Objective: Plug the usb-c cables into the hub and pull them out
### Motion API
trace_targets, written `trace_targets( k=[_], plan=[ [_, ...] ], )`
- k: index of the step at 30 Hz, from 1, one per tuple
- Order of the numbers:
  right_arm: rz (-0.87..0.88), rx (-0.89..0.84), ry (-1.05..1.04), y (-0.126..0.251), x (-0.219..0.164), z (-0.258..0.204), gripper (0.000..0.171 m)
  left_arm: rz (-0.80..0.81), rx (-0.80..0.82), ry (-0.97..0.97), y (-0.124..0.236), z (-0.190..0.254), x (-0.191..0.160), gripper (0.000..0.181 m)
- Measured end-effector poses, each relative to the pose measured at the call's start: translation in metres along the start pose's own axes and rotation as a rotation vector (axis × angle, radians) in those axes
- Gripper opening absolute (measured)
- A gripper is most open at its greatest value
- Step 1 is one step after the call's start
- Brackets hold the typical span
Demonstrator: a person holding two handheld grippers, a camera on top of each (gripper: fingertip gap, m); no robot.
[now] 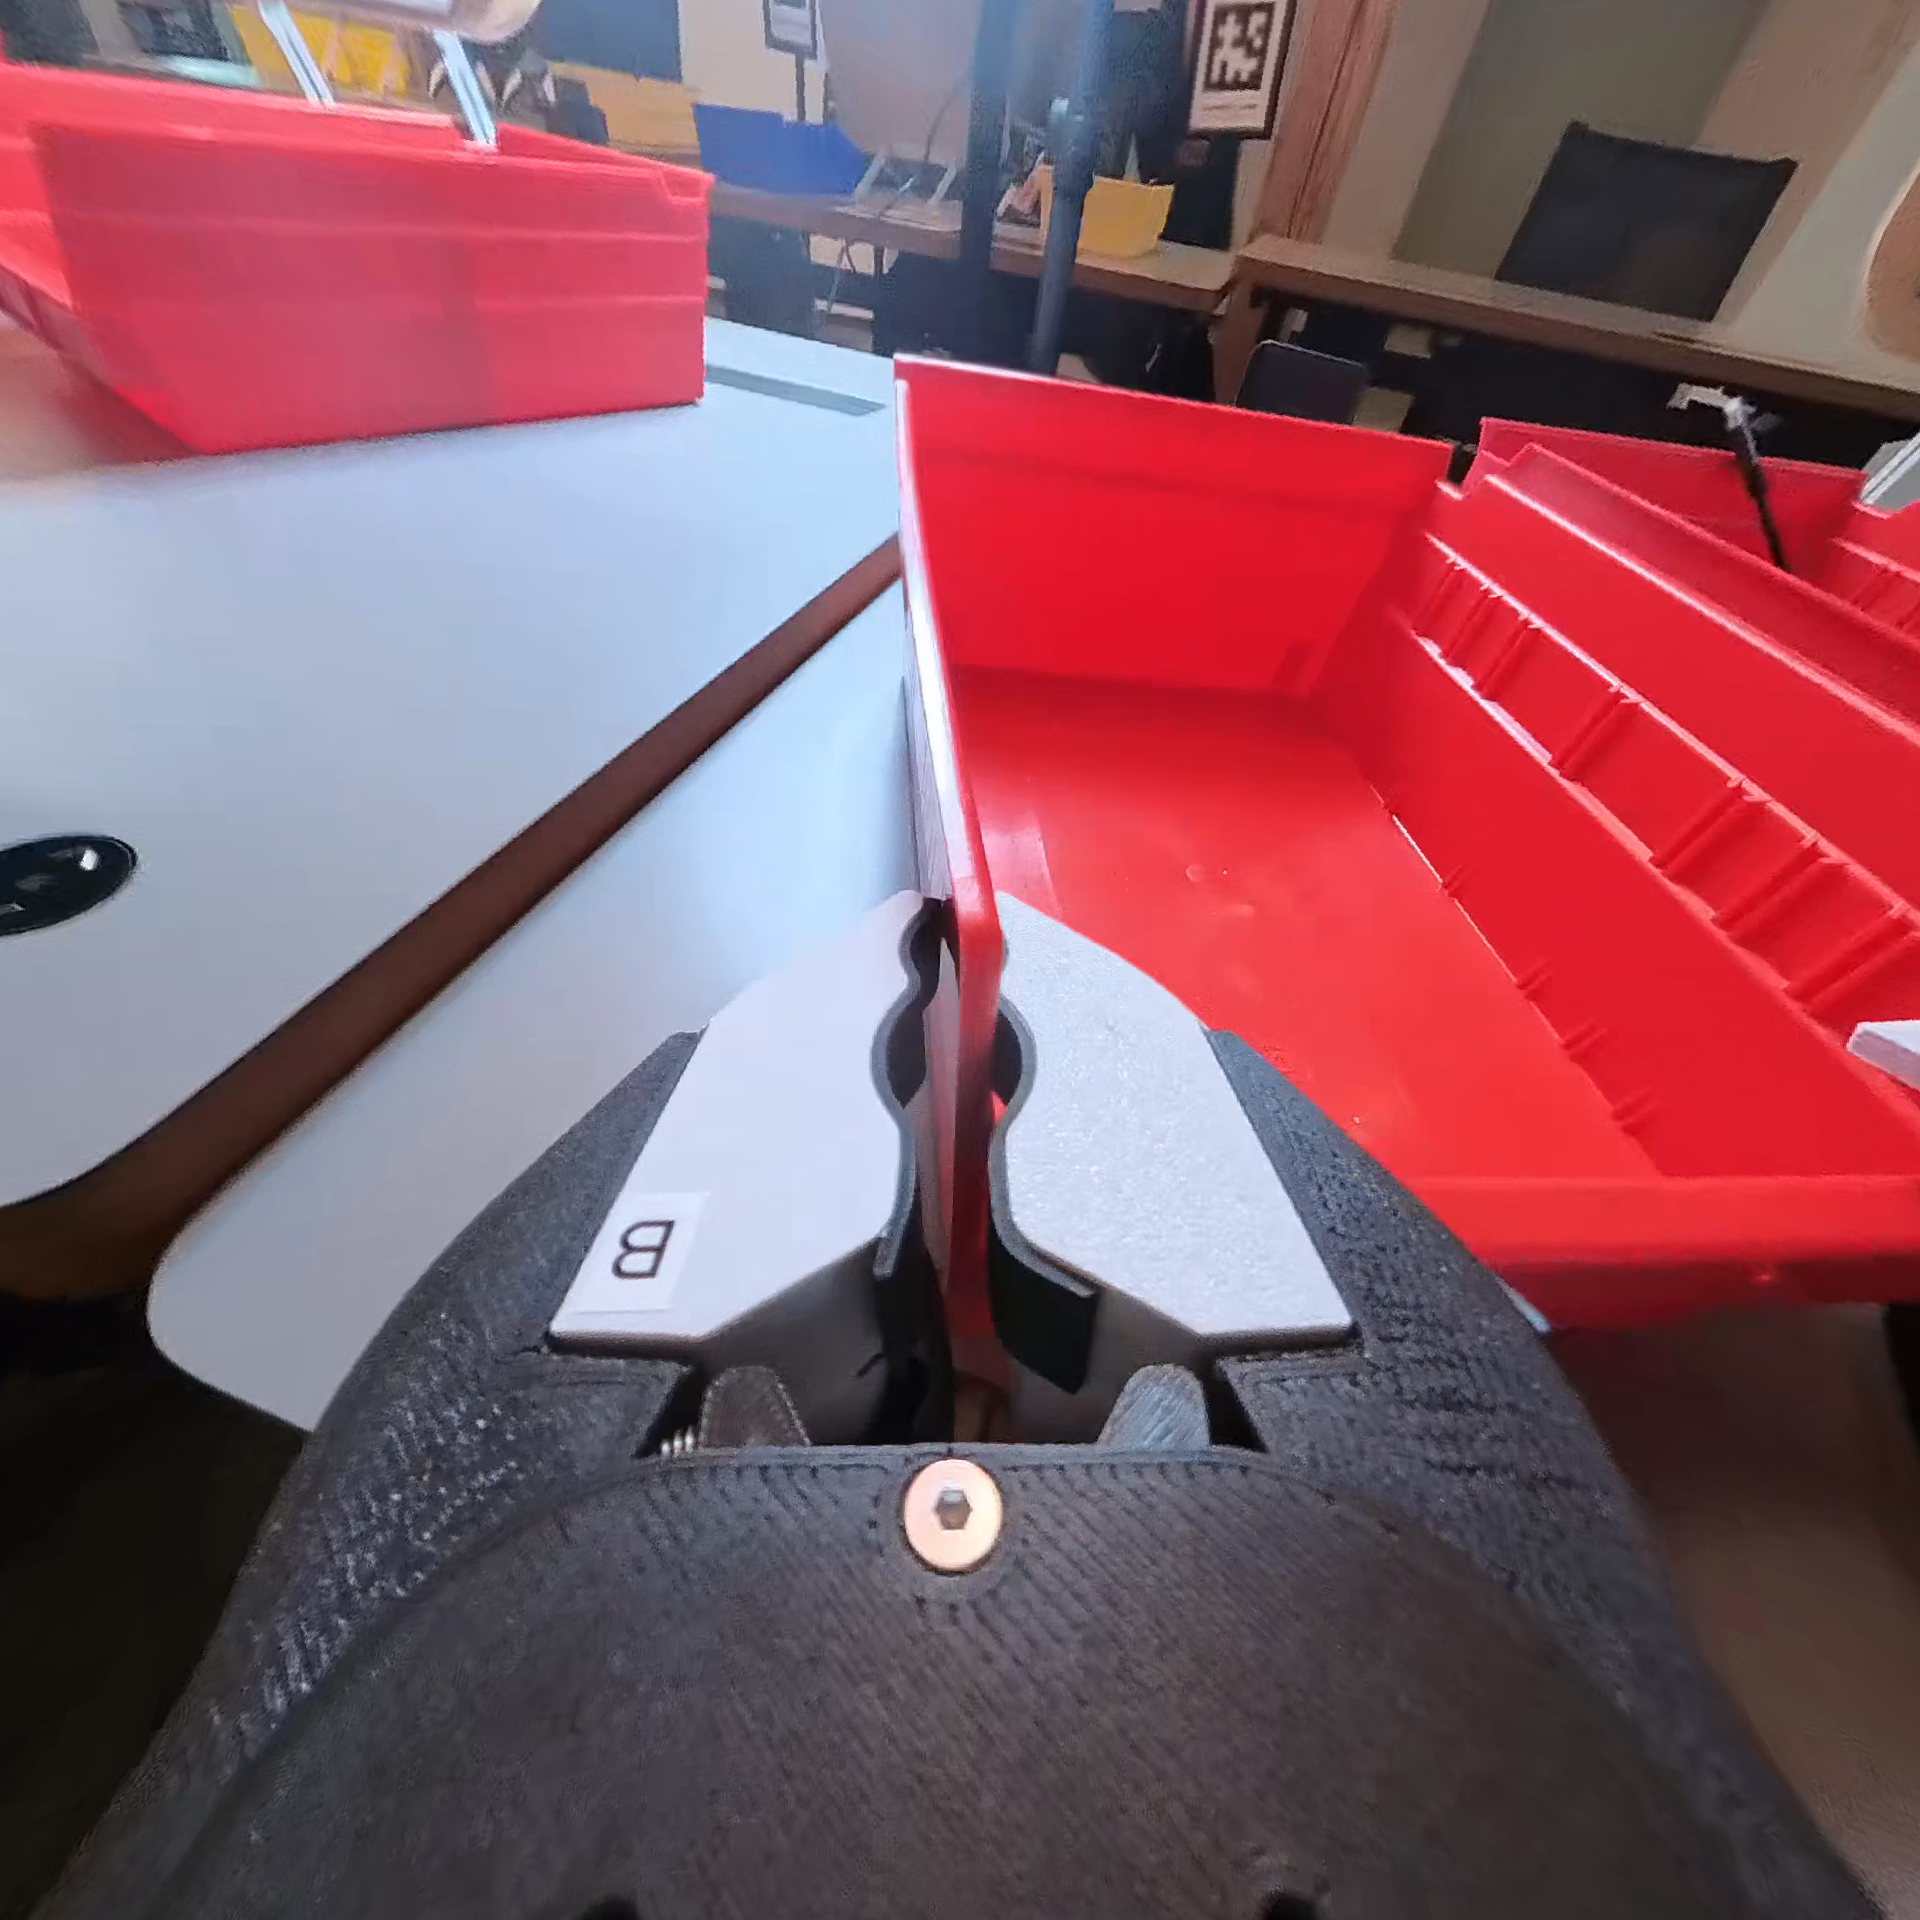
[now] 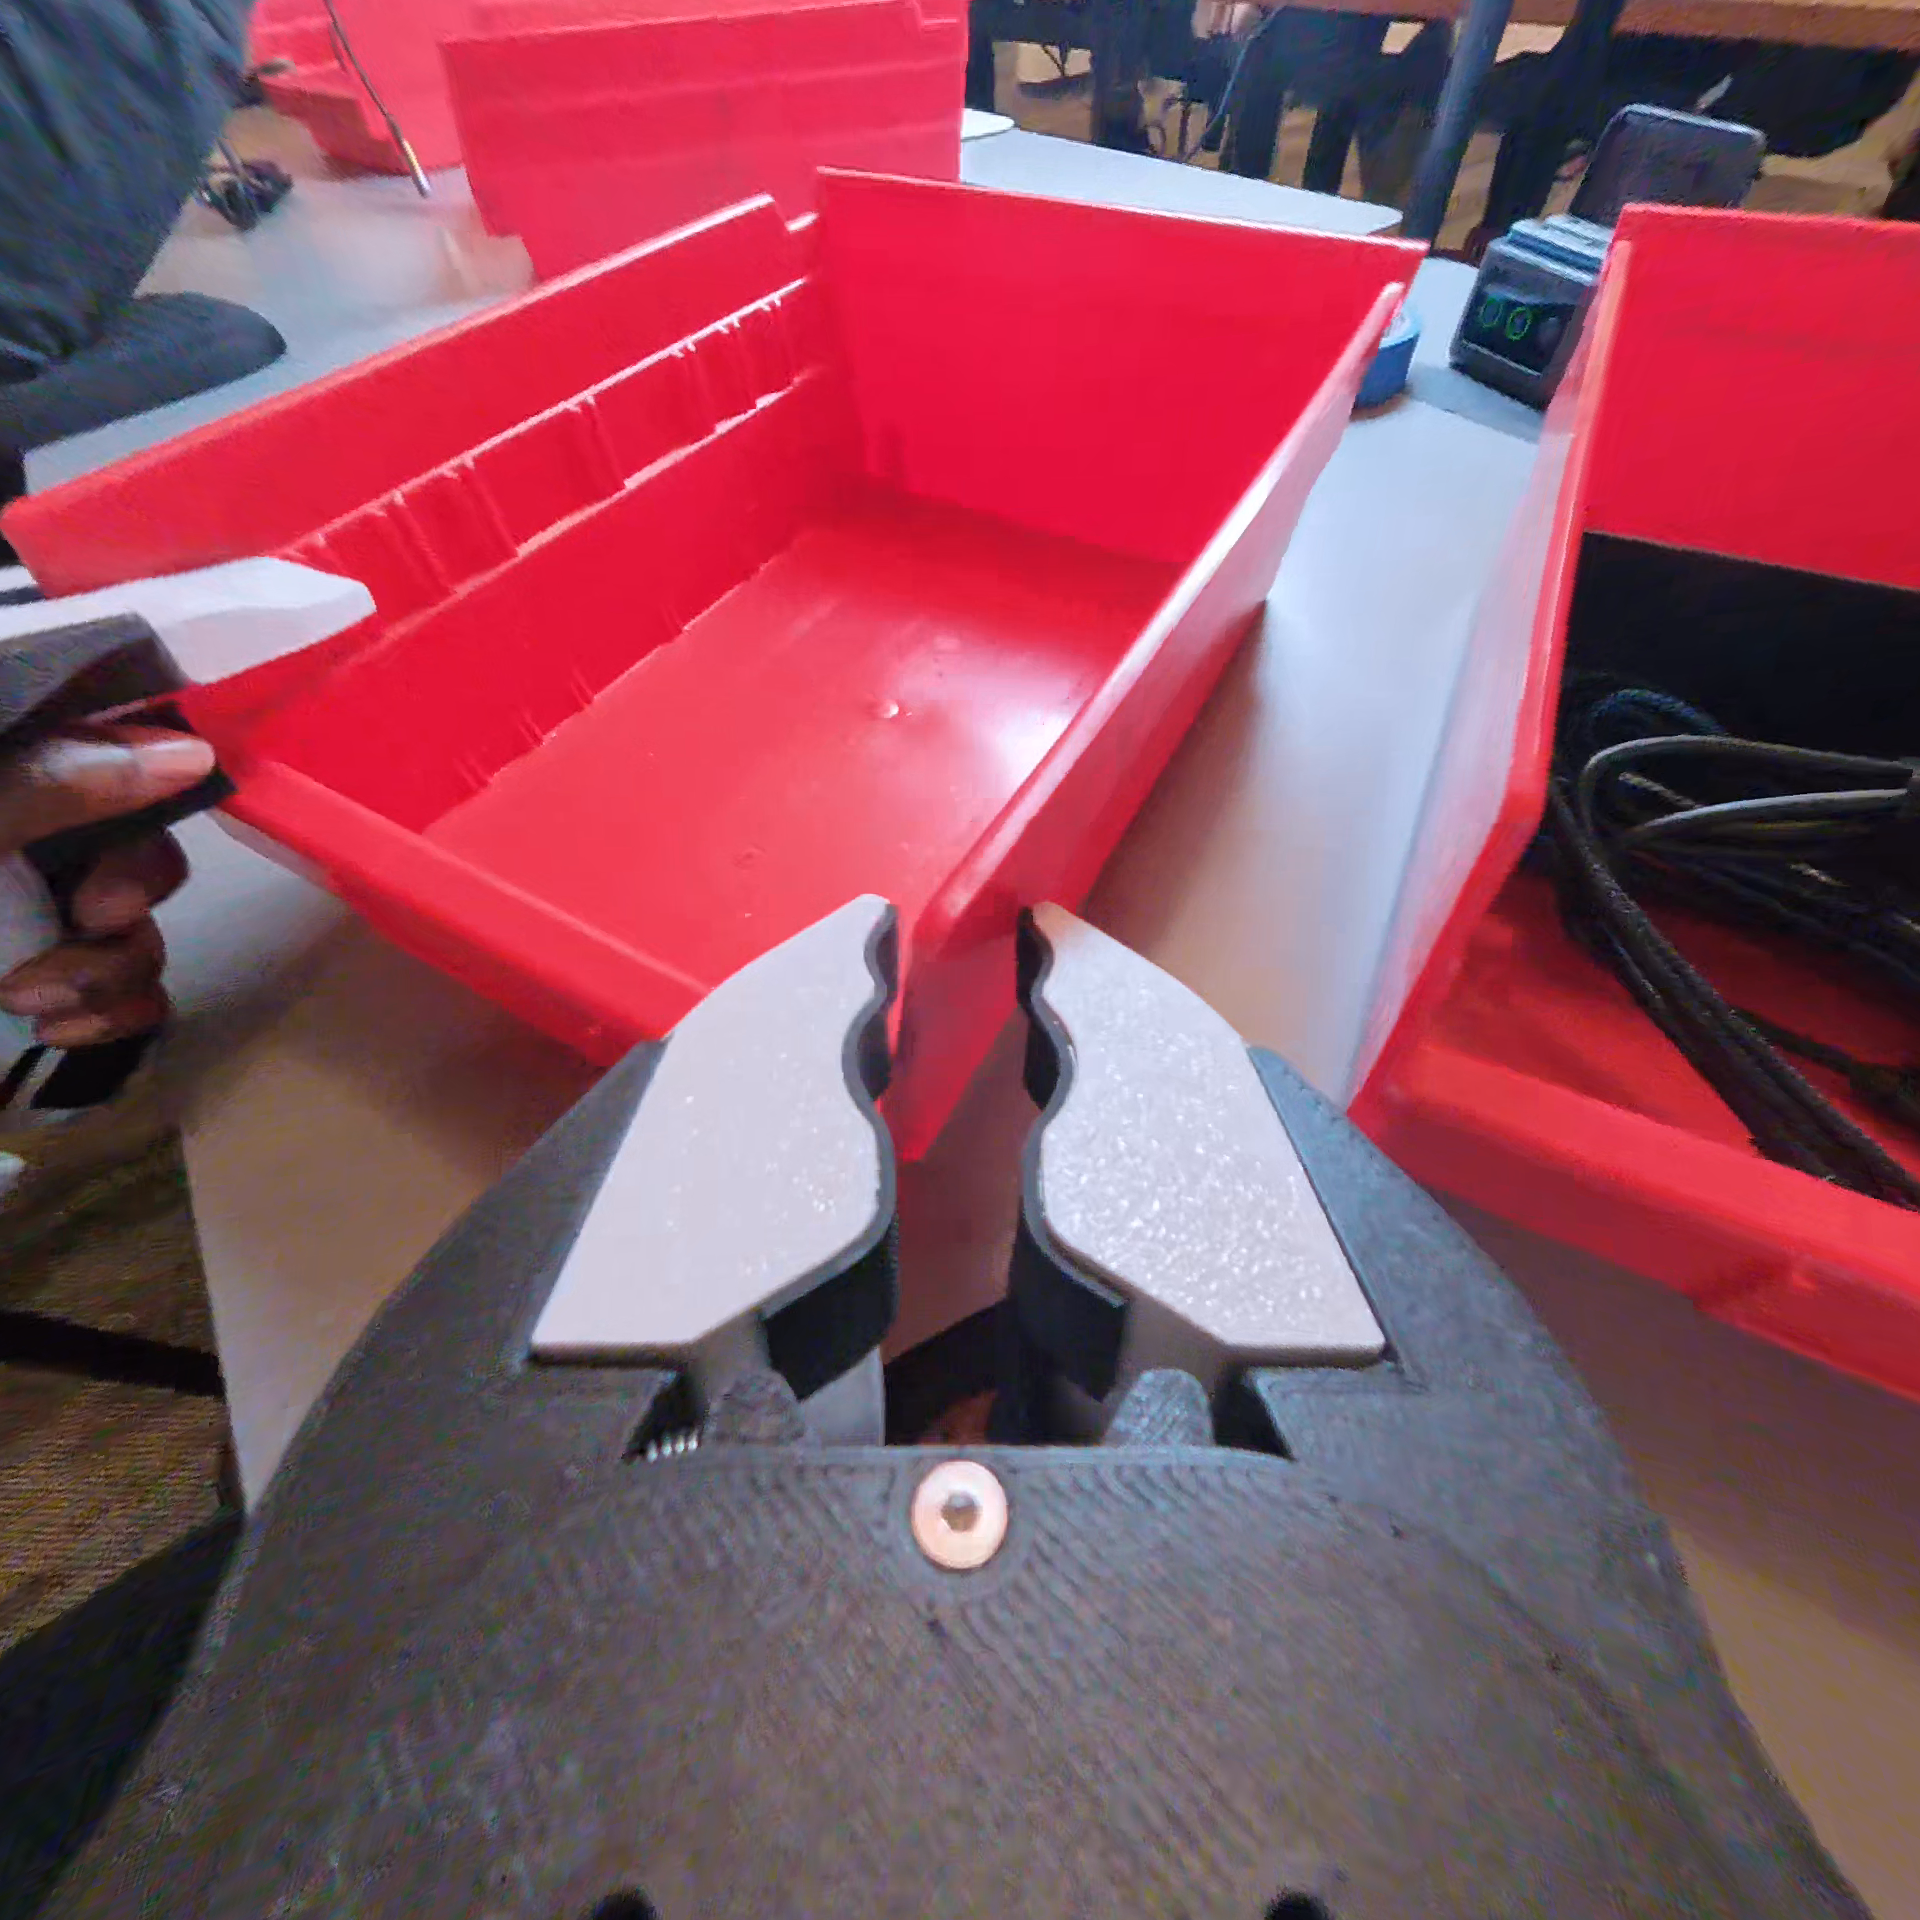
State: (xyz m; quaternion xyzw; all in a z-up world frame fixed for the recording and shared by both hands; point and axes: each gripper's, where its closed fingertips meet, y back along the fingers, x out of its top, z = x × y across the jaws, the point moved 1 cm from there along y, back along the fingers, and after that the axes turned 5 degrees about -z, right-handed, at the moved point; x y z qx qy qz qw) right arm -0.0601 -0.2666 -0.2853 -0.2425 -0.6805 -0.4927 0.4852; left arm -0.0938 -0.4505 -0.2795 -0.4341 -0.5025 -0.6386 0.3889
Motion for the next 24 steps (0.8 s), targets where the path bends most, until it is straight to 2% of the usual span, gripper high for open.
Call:
trace_targets(
  k=[5,8,12,16,24],
  plan=[
    [0.016,-0.094,0.099,0.005,0.001,0.004,0.016,0.076,0.026,-0.059,0.011,0.005,0.017,0.006],
    [0.064,-0.08,0.1,0.01,0.008,0.004,0.016,0.173,0.018,-0.049,0.021,0.009,0.032,0.006],
    [0.191,-0.196,0.235,0.024,0.025,0.011,0.015,0.359,0.032,-0.116,0.041,0.023,0.058,0.006],
    [0.33,-0.275,0.269,0.043,0.044,0.019,0.013,0.534,0.043,-0.152,0.063,0.039,0.079,0.006],
    [0.491,-0.406,0.267,0.098,0.066,0.049,0.01,0.739,-0.016,-0.17,0.09,0.091,0.102,0.006]
  ],
)
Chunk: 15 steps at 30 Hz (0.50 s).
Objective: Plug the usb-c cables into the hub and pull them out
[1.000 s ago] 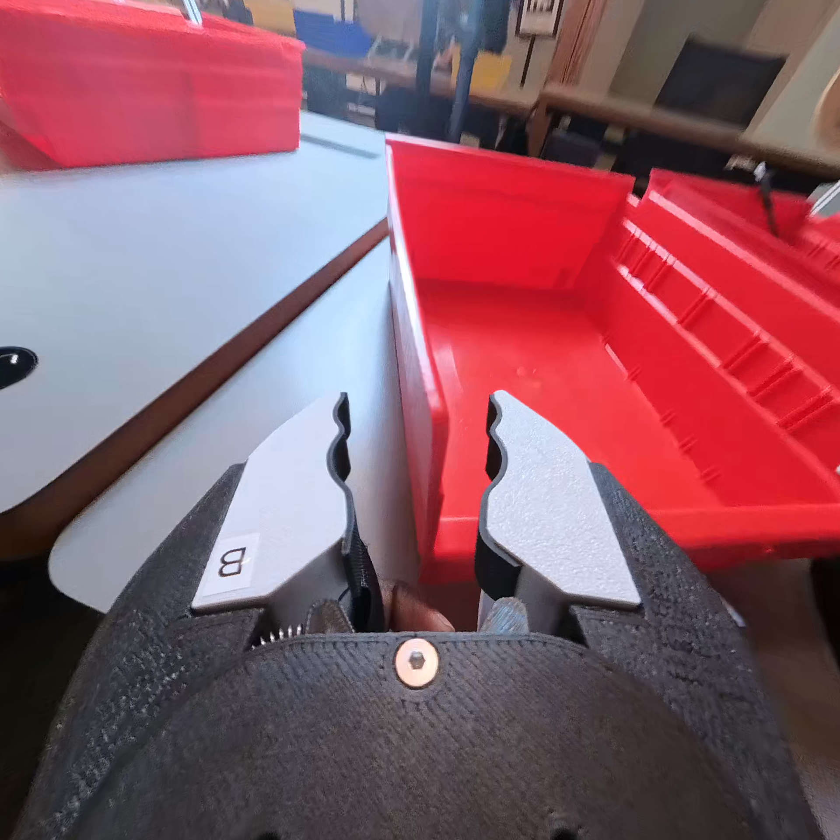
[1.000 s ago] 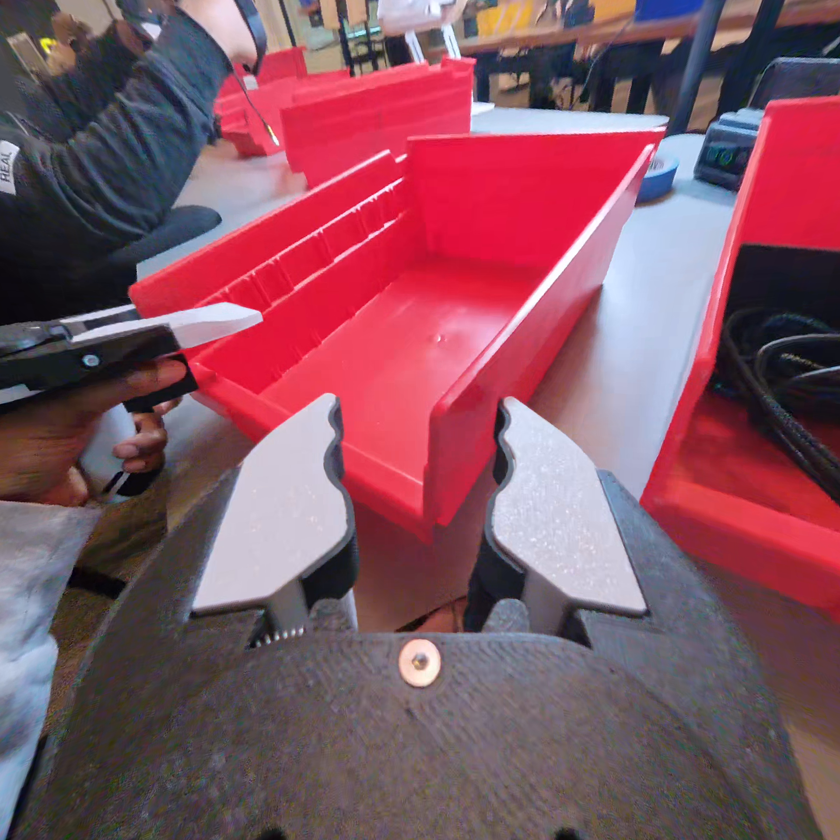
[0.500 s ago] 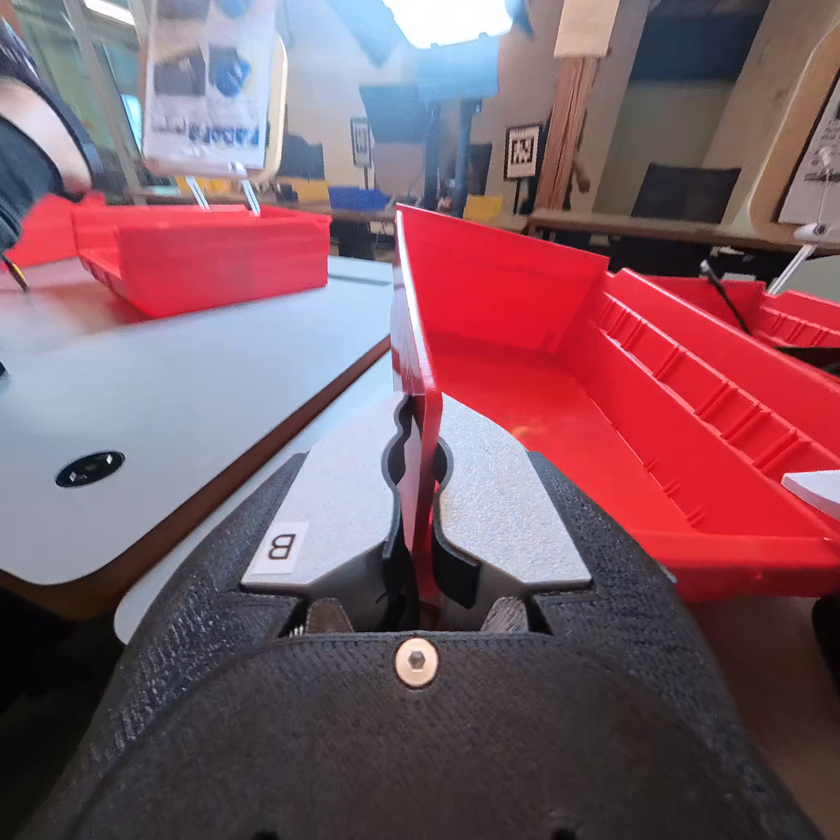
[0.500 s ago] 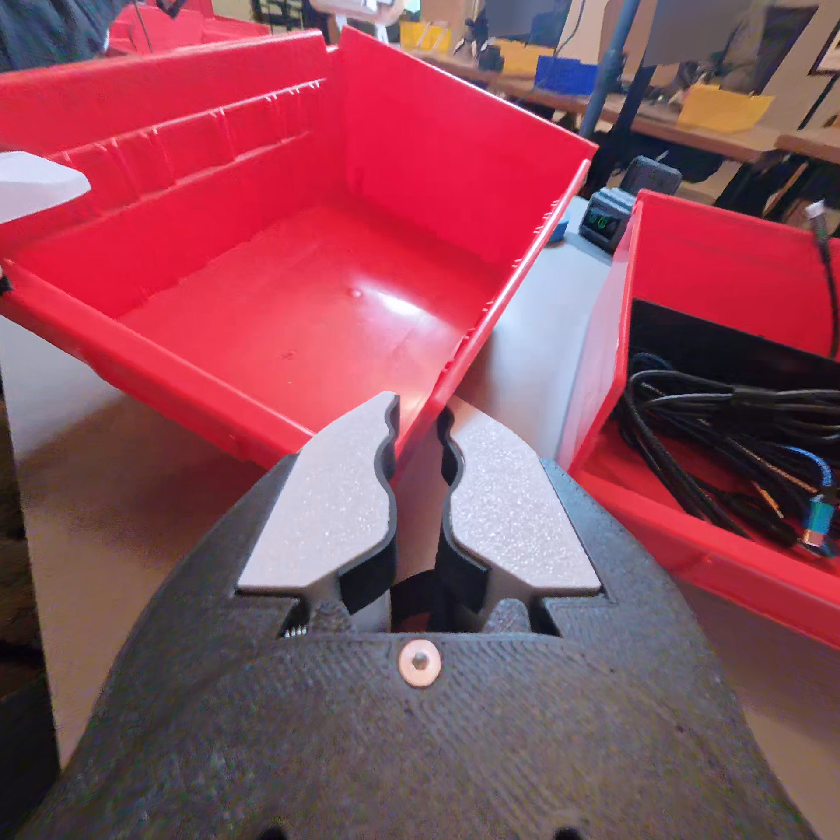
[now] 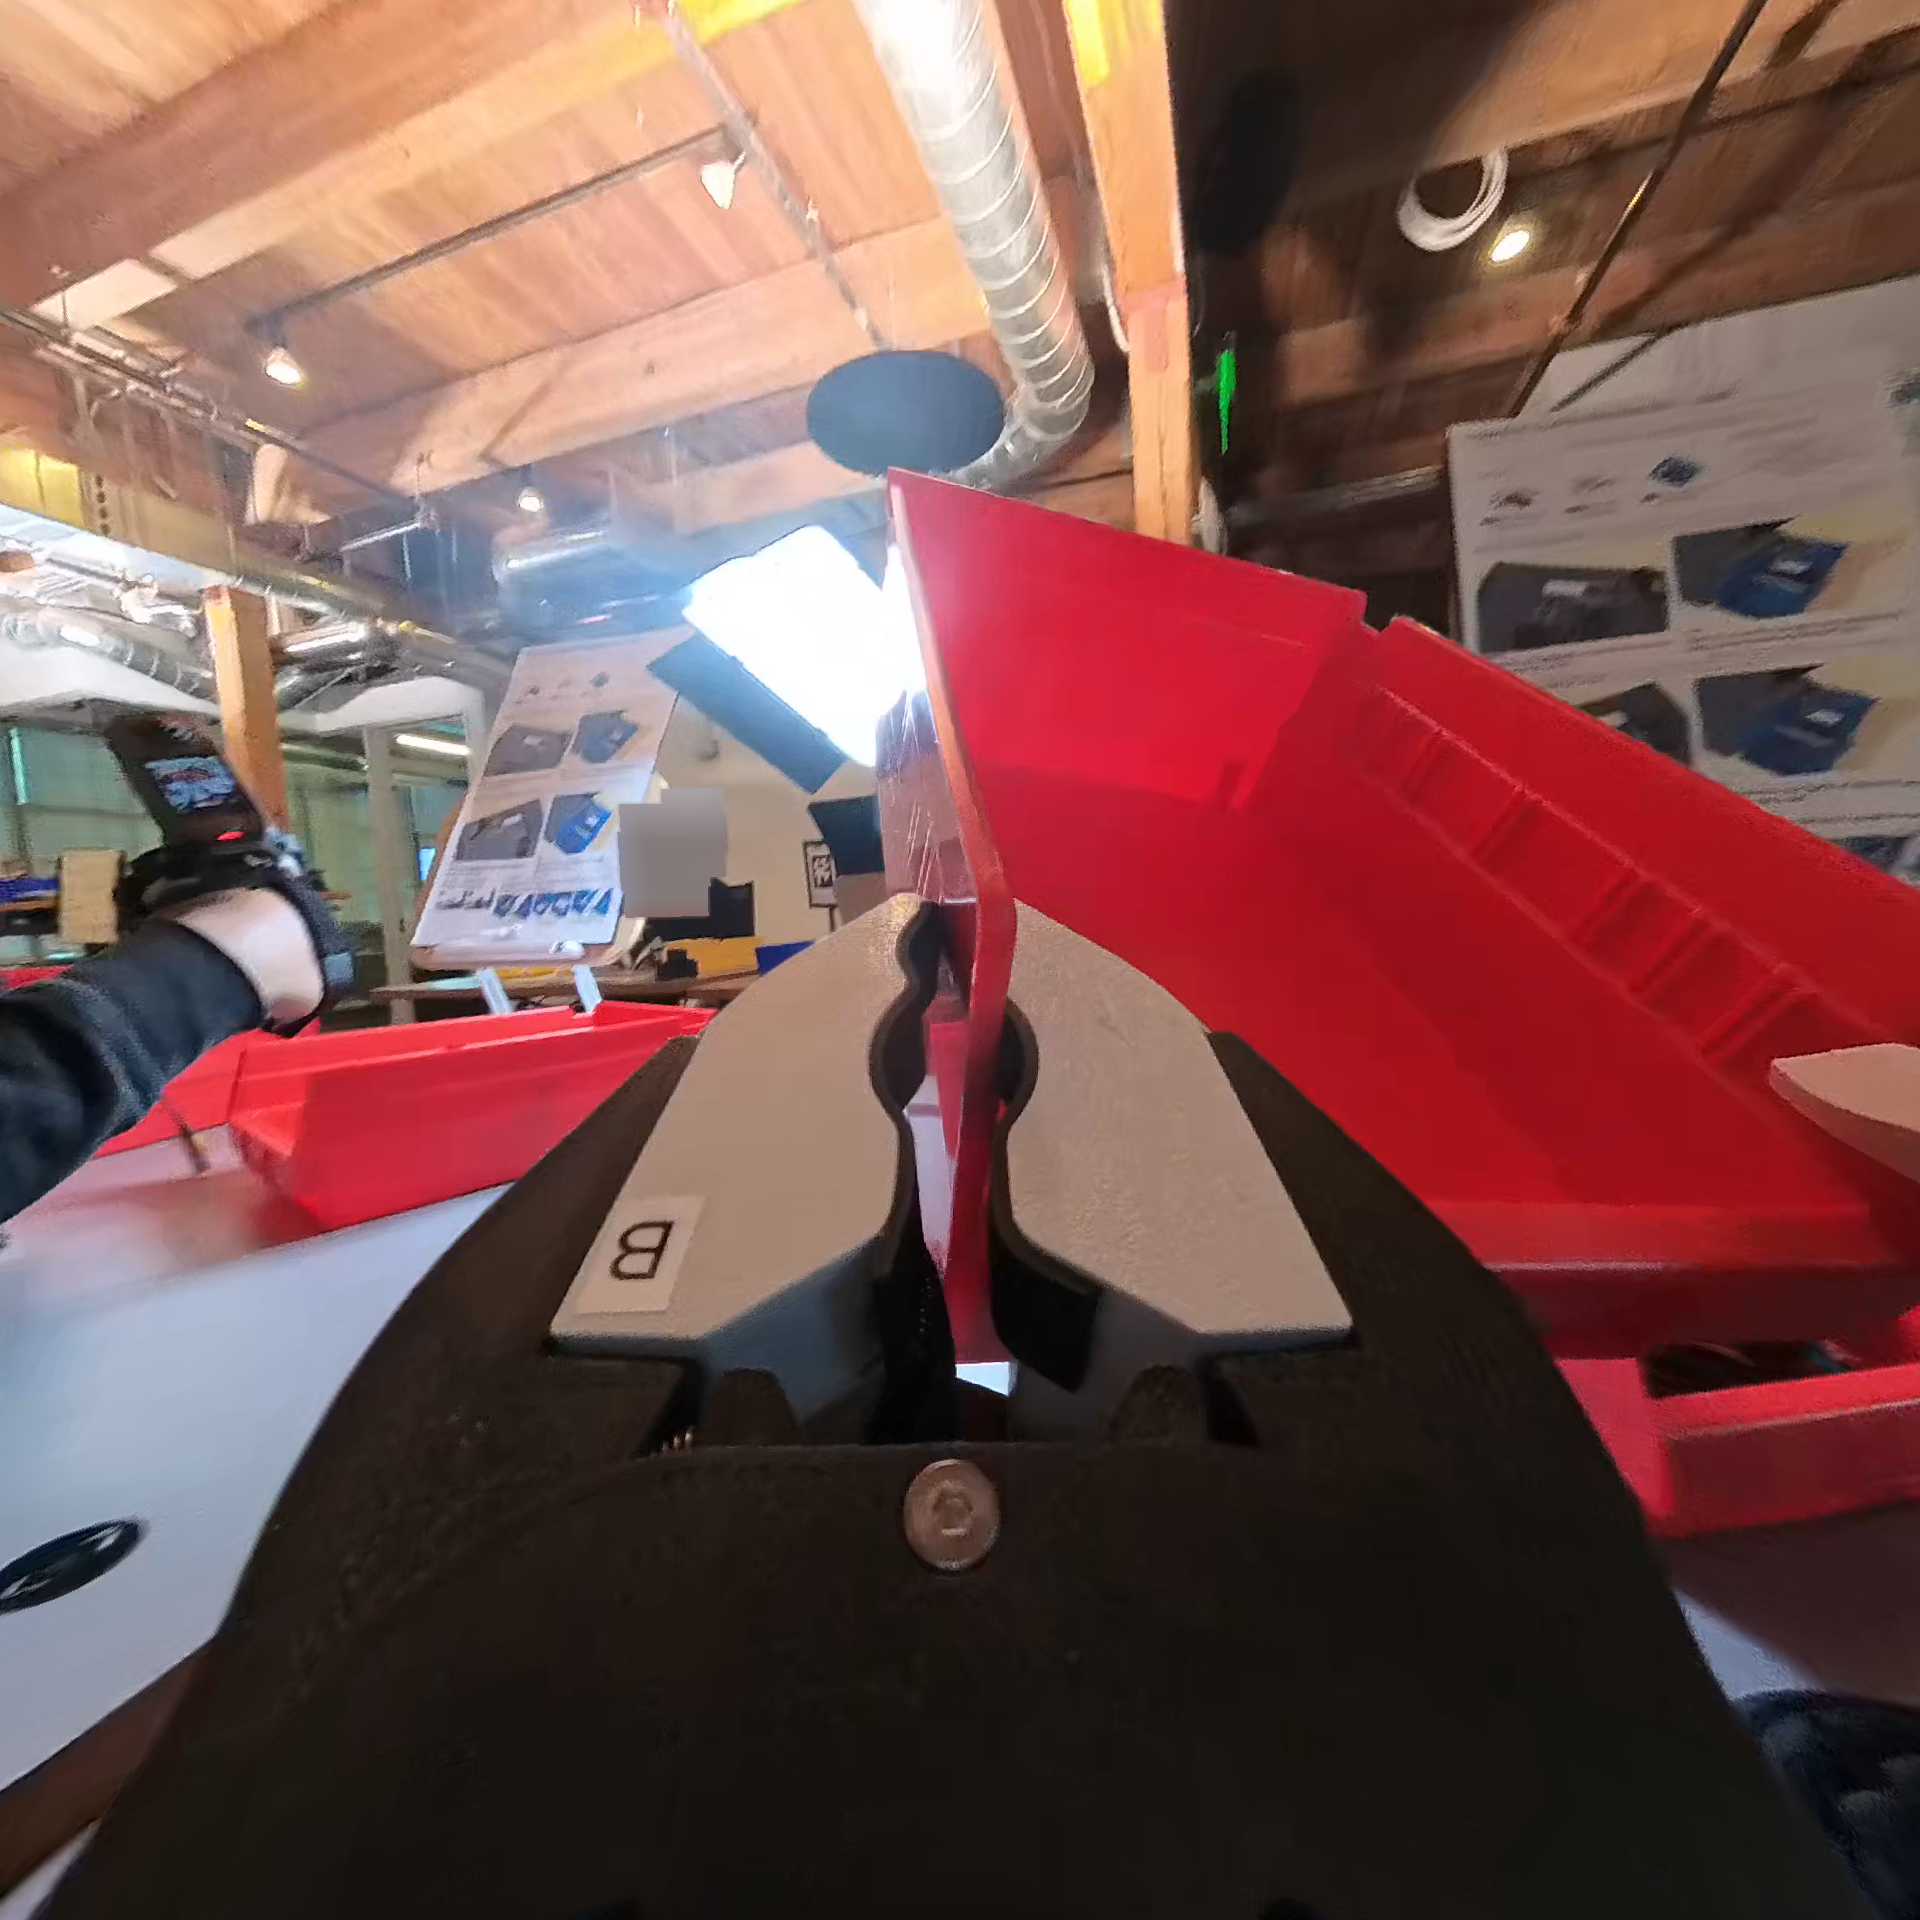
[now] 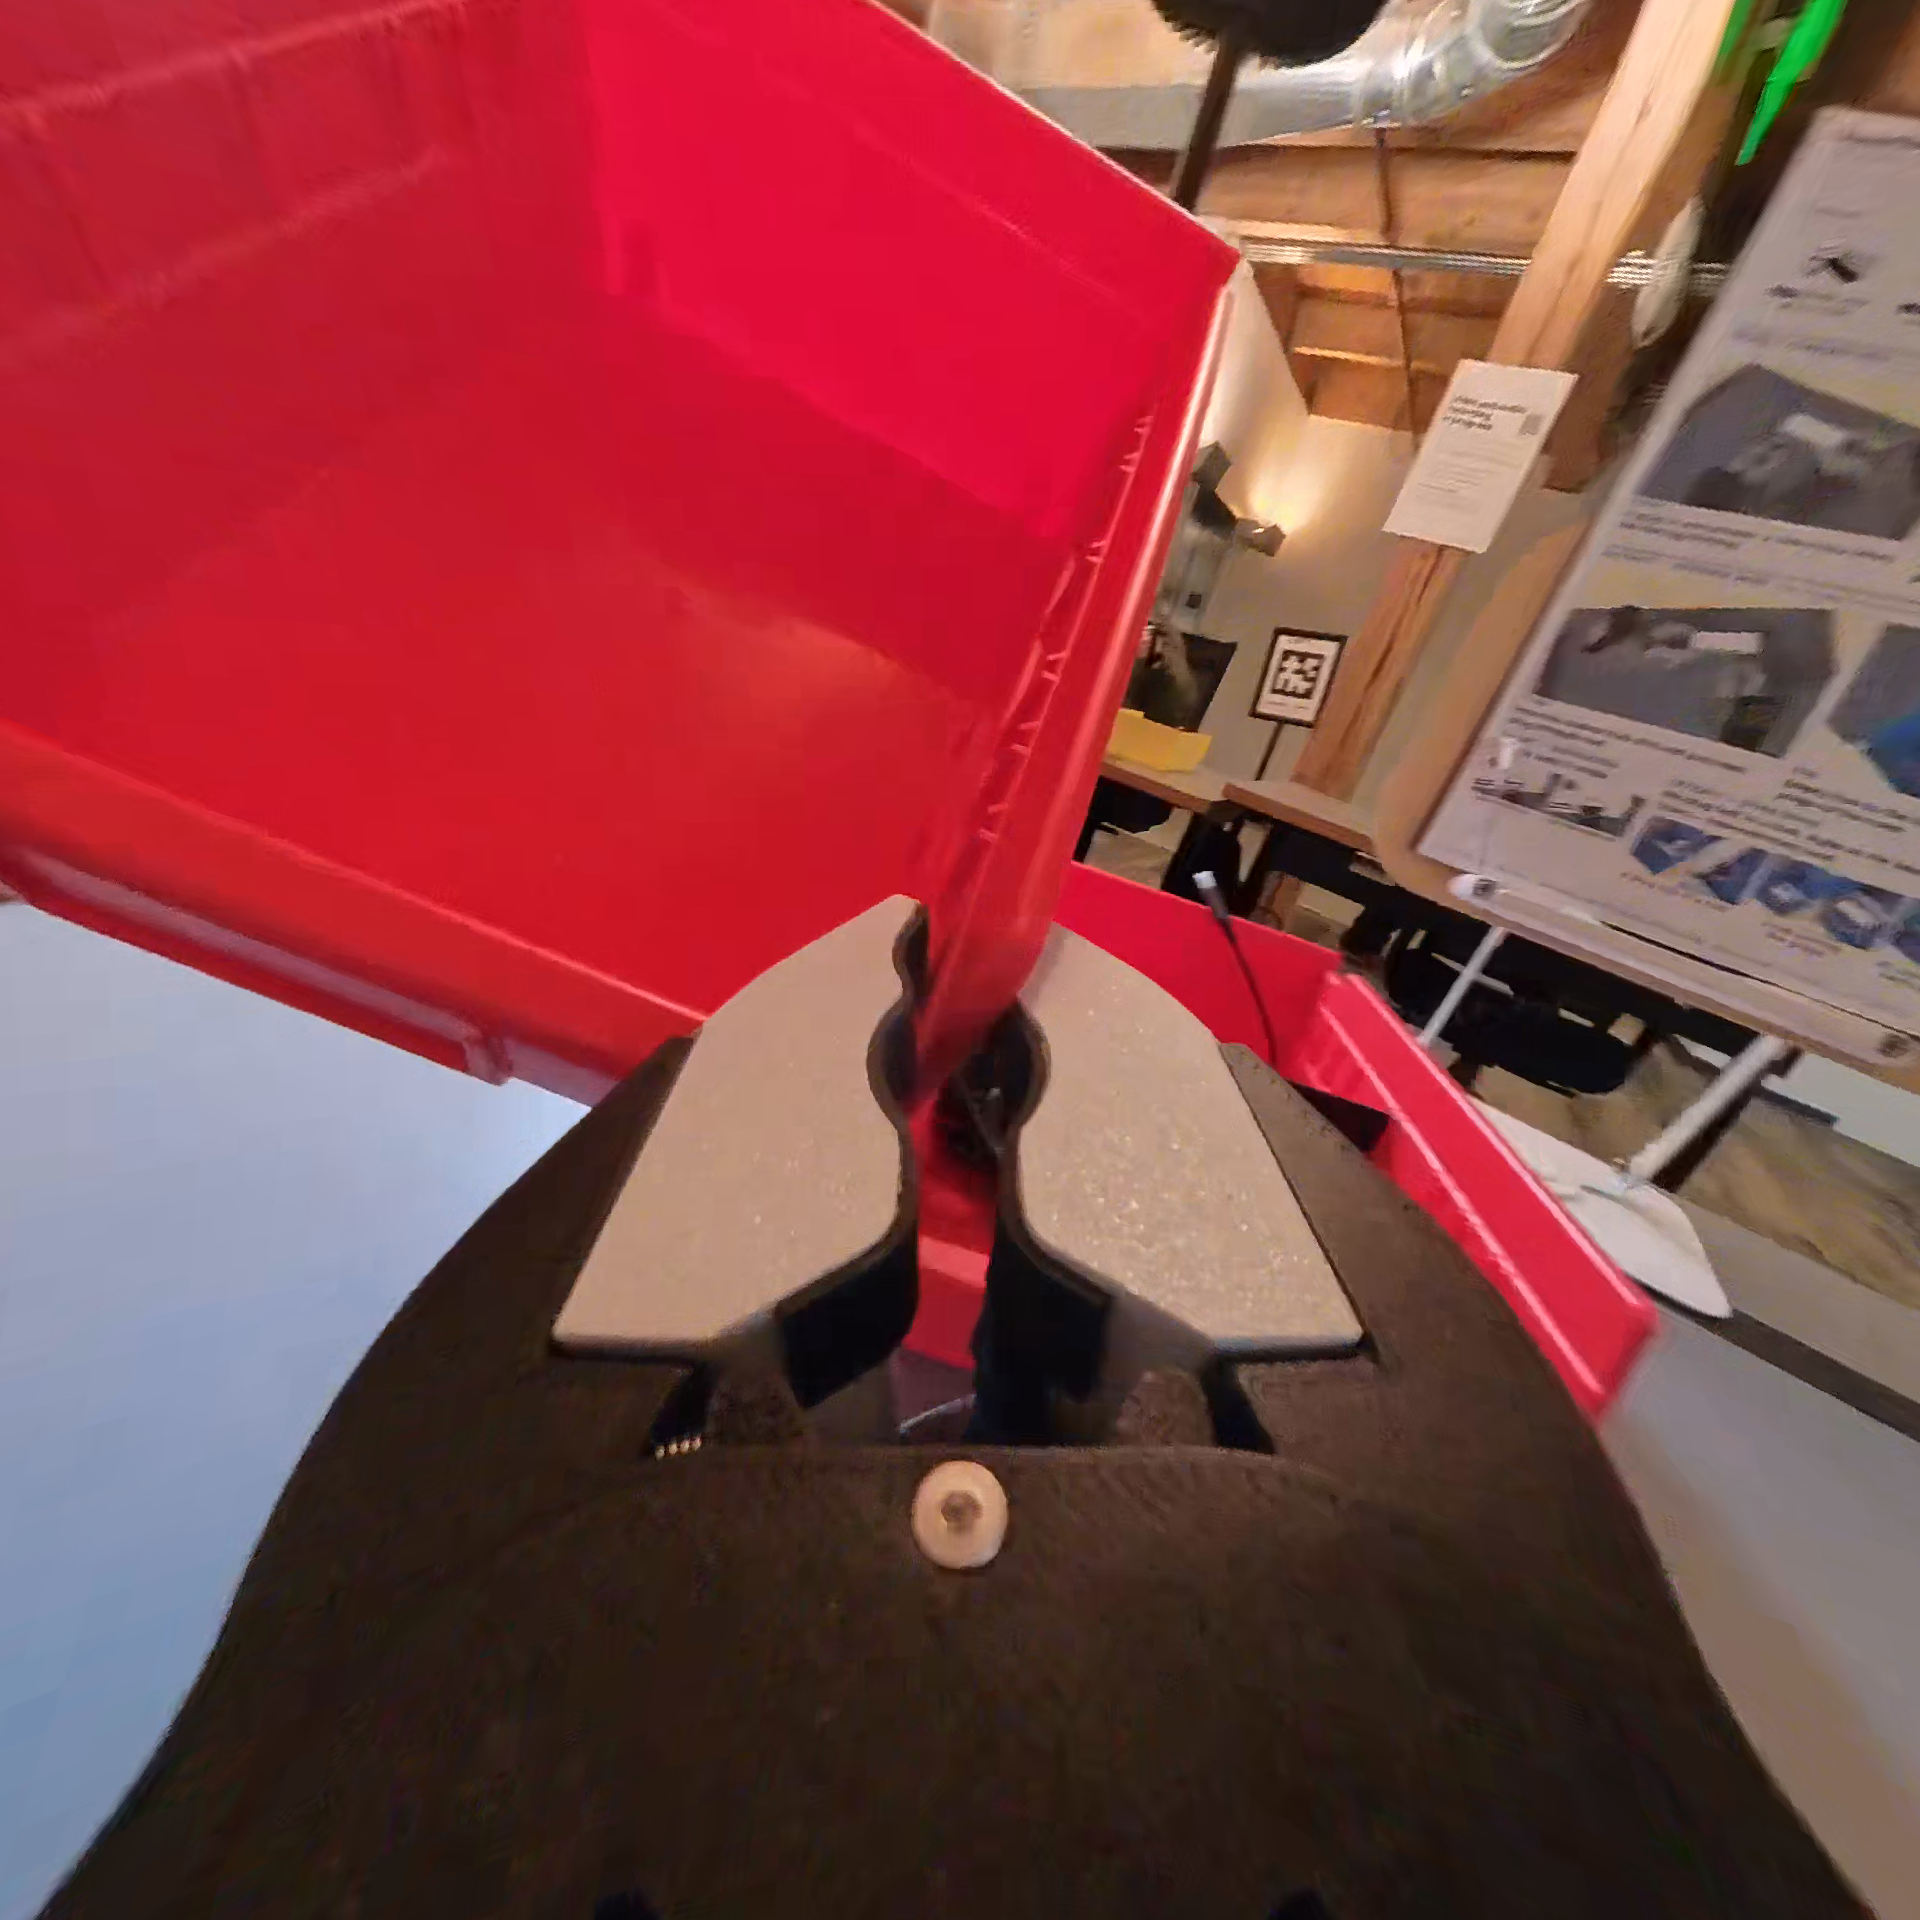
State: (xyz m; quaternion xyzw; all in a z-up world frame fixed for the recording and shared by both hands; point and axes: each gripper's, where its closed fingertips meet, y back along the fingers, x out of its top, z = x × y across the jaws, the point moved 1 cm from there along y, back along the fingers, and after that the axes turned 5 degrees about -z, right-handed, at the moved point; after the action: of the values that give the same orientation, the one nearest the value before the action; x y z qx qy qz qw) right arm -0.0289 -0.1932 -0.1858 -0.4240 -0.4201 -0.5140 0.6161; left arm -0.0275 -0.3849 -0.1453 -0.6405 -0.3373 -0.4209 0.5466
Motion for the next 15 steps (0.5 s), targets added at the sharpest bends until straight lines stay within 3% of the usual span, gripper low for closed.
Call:
trace_targets(
  k=[9,15],
  plan=[
    [-0.011,-0.234,-0.032,0.058,0.012,0.115,0.007,0.001,-0.204,0.148,-0.023,0.115,0.024,0.008],
    [-0.088,-0.453,-0.005,0.117,-0.006,0.215,0.008,-0.112,-0.451,0.174,-0.046,0.237,0.038,0.009]
  ],
)
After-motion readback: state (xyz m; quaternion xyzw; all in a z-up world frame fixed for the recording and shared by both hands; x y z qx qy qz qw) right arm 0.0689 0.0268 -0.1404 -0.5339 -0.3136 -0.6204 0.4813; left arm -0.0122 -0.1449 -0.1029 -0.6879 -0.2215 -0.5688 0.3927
